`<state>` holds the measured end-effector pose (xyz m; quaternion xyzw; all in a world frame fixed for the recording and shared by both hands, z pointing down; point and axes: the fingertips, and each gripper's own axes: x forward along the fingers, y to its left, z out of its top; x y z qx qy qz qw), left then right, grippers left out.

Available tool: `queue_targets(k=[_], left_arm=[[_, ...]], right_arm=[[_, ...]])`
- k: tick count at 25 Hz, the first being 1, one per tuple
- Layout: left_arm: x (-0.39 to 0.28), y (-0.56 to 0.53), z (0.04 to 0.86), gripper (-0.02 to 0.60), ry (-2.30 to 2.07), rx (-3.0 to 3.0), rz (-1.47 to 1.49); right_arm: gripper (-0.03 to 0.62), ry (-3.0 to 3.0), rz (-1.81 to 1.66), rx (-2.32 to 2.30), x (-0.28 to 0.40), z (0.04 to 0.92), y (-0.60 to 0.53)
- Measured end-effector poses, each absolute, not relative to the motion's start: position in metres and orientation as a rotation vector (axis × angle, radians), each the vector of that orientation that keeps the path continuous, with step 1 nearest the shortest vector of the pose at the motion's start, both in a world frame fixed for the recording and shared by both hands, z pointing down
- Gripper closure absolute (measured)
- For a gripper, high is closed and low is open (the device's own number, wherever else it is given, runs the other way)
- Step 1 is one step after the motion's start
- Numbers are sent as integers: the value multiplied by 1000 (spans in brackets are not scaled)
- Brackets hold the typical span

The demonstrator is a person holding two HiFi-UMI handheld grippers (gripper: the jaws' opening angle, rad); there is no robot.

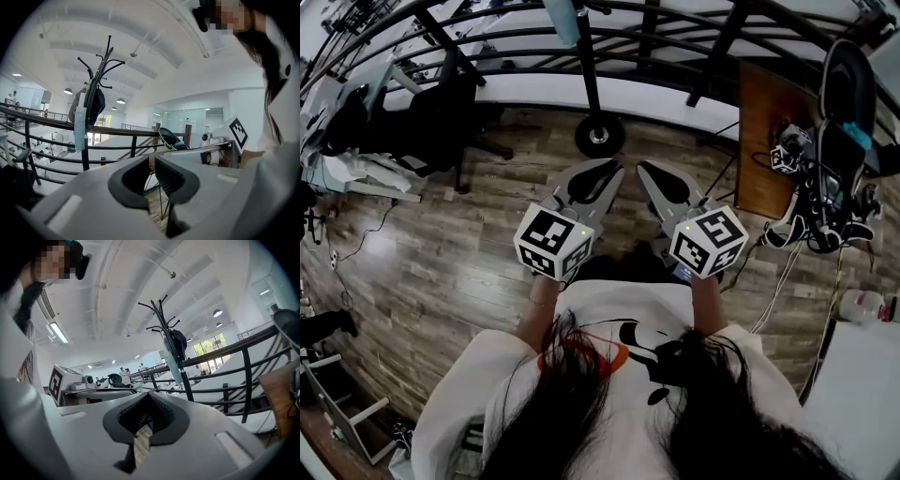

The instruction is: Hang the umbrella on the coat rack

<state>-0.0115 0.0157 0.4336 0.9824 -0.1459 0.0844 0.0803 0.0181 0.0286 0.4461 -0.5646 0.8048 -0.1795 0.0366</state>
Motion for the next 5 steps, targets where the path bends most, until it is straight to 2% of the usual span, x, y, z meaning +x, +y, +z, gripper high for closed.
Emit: queue_targets(k=[5], left_arm=[[-11, 12, 432, 546, -448, 2936, 245]], right_arm=[[579, 2480, -548, -1738, 22, 446, 25]])
